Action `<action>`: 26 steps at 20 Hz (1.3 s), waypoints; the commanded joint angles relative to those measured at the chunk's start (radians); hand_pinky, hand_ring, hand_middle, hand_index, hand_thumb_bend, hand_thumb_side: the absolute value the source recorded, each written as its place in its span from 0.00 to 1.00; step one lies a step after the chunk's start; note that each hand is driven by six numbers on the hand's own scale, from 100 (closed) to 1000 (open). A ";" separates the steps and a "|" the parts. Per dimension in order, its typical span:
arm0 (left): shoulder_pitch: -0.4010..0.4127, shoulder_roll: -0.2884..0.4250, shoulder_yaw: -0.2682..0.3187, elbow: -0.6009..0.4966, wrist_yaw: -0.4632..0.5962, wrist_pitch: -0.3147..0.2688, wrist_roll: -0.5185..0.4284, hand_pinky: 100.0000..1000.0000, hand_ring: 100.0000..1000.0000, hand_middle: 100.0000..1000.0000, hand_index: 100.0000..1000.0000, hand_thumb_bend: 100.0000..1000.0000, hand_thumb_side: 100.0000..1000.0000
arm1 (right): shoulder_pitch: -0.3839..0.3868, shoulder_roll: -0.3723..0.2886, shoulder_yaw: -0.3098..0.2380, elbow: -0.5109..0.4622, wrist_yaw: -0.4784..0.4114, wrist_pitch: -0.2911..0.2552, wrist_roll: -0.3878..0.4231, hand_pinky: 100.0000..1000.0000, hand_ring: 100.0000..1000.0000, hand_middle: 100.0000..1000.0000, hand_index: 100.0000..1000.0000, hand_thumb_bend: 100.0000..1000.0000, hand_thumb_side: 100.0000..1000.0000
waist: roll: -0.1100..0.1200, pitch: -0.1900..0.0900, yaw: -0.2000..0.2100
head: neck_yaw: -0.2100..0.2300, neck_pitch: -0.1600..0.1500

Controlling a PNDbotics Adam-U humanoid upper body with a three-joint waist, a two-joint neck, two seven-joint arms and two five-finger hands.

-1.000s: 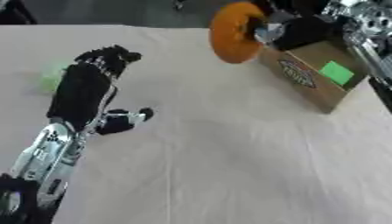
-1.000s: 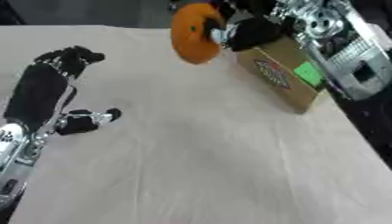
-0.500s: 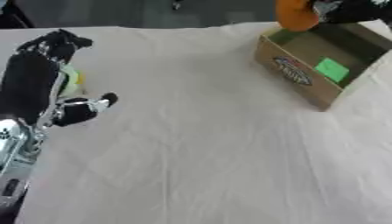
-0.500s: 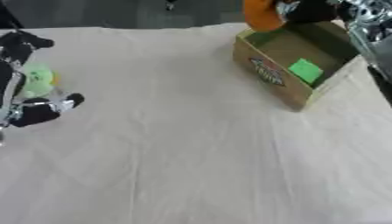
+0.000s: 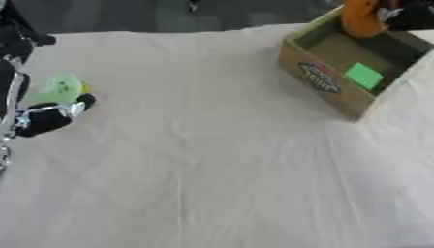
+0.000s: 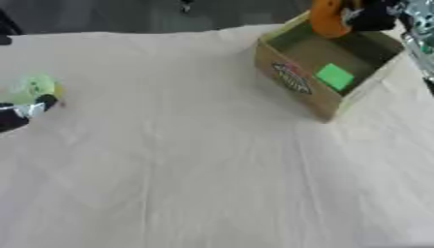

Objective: Pick up the objects with one hand, pass them to the other hand, and then place them into the box on the other side of the table.

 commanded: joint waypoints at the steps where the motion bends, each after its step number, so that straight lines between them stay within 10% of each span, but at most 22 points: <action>1: -0.003 0.040 0.022 -0.019 0.015 0.013 0.005 0.52 0.55 0.57 0.71 0.74 0.15 | -0.008 -0.055 -0.028 0.060 0.033 -0.007 -0.048 0.97 0.60 0.36 0.59 0.00 0.00 | 0.001 -0.017 0.003 | -0.007 -0.014; 17: 0.002 0.046 0.047 -0.050 0.026 0.036 0.013 0.52 0.55 0.57 0.70 0.74 0.16 | -0.024 -0.027 -0.013 0.298 0.195 -0.113 -0.161 0.93 0.65 0.44 0.65 0.00 0.00 | 0.011 0.007 0.047 | -0.071 -0.051; 26: 0.009 0.049 0.054 -0.047 0.019 0.045 0.015 0.52 0.55 0.57 0.70 0.74 0.16 | -0.017 -0.029 -0.007 0.280 0.311 -0.178 -0.115 0.95 0.92 0.75 0.88 0.00 0.00 | 0.010 0.011 0.045 | -0.074 -0.045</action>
